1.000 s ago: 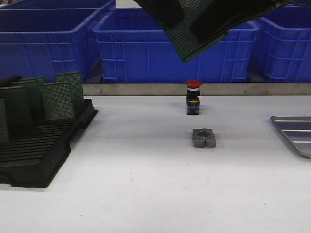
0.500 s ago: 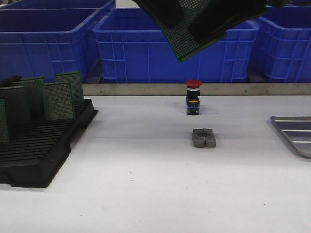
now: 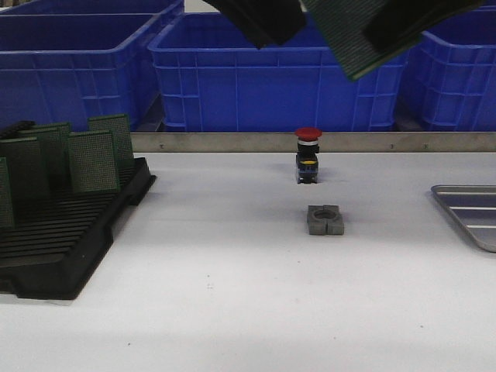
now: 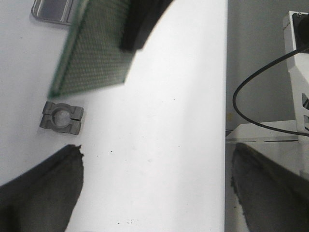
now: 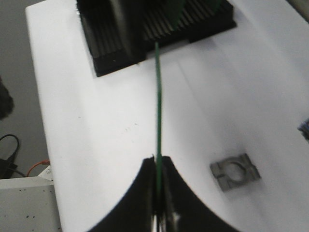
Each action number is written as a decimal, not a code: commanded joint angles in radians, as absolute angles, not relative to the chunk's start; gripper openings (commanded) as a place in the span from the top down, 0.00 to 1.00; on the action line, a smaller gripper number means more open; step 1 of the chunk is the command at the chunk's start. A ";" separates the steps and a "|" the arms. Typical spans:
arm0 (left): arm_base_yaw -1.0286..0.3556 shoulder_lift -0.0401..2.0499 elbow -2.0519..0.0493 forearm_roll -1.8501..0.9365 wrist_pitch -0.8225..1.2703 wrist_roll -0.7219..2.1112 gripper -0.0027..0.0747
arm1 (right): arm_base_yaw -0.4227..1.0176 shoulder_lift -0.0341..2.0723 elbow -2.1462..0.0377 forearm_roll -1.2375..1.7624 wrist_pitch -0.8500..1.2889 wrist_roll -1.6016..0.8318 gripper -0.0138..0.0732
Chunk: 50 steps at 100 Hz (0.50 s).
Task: Place circuit board on tray
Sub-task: 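Grasp the board's edge with the right gripper and release the left gripper, then carry the board with the right gripper and lower it onto the metal tray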
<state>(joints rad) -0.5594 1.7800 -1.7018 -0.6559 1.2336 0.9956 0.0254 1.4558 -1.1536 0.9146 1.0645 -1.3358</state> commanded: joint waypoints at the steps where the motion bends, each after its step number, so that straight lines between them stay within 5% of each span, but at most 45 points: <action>1: -0.568 1.728 -1.732 -0.717 1.268 0.985 0.21 | -0.054 1.401 -1.184 0.939 1.076 -1.282 0.92; 30: -0.568 1.728 -1.732 -0.717 1.268 0.985 0.21 | -0.358 1.480 -1.184 0.935 1.075 -1.006 0.92; 50: -0.568 1.728 -1.732 -0.717 1.268 0.985 0.21 | -0.444 1.619 -1.184 0.936 1.075 -0.795 0.92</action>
<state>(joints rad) -0.5594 1.7800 -1.7018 -0.6559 1.2336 0.9956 -0.4194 1.6029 -1.1536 0.8937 1.0690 -0.8635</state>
